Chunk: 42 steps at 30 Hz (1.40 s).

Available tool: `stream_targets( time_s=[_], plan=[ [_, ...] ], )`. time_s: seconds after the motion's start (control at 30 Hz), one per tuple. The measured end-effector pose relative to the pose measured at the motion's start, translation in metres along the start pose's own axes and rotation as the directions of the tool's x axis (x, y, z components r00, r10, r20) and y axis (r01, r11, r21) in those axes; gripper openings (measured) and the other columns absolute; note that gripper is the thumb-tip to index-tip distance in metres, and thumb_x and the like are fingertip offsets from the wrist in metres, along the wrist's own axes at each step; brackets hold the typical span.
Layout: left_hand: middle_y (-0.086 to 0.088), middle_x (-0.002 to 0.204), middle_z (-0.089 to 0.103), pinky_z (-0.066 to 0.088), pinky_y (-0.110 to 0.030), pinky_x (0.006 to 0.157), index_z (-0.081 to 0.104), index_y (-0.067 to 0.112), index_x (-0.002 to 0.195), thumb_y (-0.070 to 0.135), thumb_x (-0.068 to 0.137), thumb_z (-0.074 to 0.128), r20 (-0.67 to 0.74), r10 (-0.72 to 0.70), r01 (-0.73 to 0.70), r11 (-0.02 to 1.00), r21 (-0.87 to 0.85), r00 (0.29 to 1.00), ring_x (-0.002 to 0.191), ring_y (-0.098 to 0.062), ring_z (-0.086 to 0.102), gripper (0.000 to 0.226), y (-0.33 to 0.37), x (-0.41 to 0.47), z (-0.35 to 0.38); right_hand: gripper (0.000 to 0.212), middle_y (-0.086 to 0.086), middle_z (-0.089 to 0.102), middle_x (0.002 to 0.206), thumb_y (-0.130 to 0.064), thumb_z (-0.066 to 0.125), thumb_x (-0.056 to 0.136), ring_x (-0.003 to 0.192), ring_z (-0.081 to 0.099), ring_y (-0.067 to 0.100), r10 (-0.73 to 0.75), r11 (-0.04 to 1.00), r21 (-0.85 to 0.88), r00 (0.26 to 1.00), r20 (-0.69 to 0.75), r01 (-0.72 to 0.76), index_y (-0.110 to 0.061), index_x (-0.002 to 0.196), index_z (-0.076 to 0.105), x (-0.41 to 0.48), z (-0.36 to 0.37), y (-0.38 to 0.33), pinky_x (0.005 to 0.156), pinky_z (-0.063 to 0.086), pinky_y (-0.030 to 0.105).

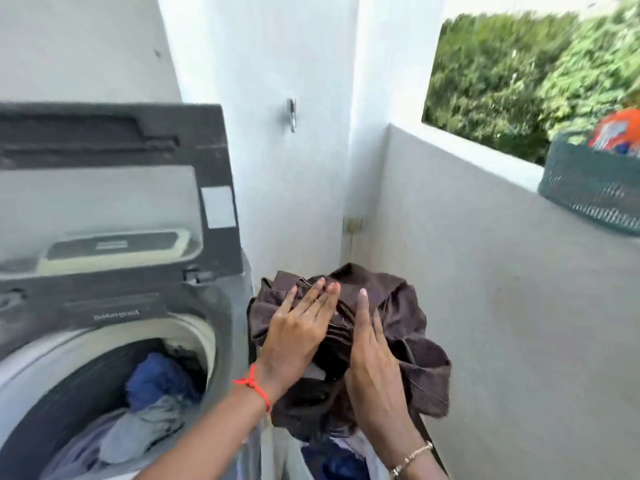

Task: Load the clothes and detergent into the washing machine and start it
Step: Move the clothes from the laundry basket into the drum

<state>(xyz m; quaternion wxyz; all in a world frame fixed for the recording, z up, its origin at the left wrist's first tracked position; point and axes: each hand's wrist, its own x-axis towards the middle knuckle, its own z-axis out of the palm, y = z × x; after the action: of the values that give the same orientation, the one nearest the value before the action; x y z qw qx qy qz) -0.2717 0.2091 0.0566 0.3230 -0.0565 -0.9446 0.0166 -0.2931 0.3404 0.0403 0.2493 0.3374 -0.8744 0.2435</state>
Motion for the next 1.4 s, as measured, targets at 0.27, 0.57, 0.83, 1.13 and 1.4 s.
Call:
stream_targets(
  time_s=[0.27,0.57,0.83,1.13,1.4],
  plan=[
    [-0.014,0.114,0.067,0.055,-0.051,0.079,0.061,-0.002,0.117,0.0,0.072,0.036,-0.318,-0.026,0.072,0.988,0.135,0.948,0.109,-0.031,0.061,0.052,-0.069,0.008,-0.186,0.091,0.027,0.049,0.132,0.02,0.041,0.048,0.109,0.058,0.043,-0.288,0.944,0.084,0.921,-0.261,0.319,0.006,0.135,0.019,0.081,-0.096,-0.143,0.077,0.055,0.048],
    [-0.018,0.132,0.053,0.041,-0.057,0.098,0.046,-0.005,0.131,-0.002,0.07,0.027,-0.441,-0.124,0.305,0.878,0.368,0.889,0.126,-0.033,0.046,0.064,-0.17,-0.068,-0.299,0.093,0.023,0.044,0.139,0.023,0.047,0.053,0.124,0.048,0.03,-0.468,0.768,0.271,0.797,-0.382,0.581,0.002,0.138,0.015,0.122,-0.082,-0.297,0.091,0.048,0.042],
    [-0.02,0.139,0.045,0.041,-0.06,0.096,0.033,-0.006,0.134,0.001,0.075,0.028,-0.027,-0.43,0.391,0.789,0.474,0.902,0.131,-0.032,0.041,0.059,-0.225,-0.205,-0.178,0.088,0.017,0.054,0.132,0.014,0.055,0.047,0.126,0.037,0.018,-0.6,0.785,0.244,0.796,0.076,0.569,0.003,0.132,0.036,0.048,0.09,-0.312,0.101,0.034,0.028],
    [-0.019,0.154,0.001,0.002,-0.064,0.108,0.003,-0.003,0.145,0.007,0.083,0.038,0.497,-0.487,0.246,0.846,0.474,0.718,0.14,-0.029,-0.008,0.071,-0.253,-0.248,-0.076,0.102,0.02,0.058,0.125,0.006,0.045,0.055,0.103,0.065,0.027,-0.45,0.884,0.195,0.655,0.607,0.426,0.004,0.143,-0.006,-0.007,0.224,-0.282,0.086,0.053,0.029],
    [-0.008,0.153,-0.024,-0.023,-0.051,0.102,-0.017,0.008,0.145,0.039,0.074,0.066,0.73,-0.52,0.402,0.844,0.356,0.443,0.14,-0.02,-0.025,0.113,-0.261,-0.251,-0.05,0.098,0.009,-0.019,0.155,-0.05,0.056,0.083,0.137,0.023,0.043,-0.249,0.942,0.096,0.473,0.845,0.323,-0.032,0.143,-0.02,0.02,0.245,-0.256,0.111,0.003,0.059]
  ],
)
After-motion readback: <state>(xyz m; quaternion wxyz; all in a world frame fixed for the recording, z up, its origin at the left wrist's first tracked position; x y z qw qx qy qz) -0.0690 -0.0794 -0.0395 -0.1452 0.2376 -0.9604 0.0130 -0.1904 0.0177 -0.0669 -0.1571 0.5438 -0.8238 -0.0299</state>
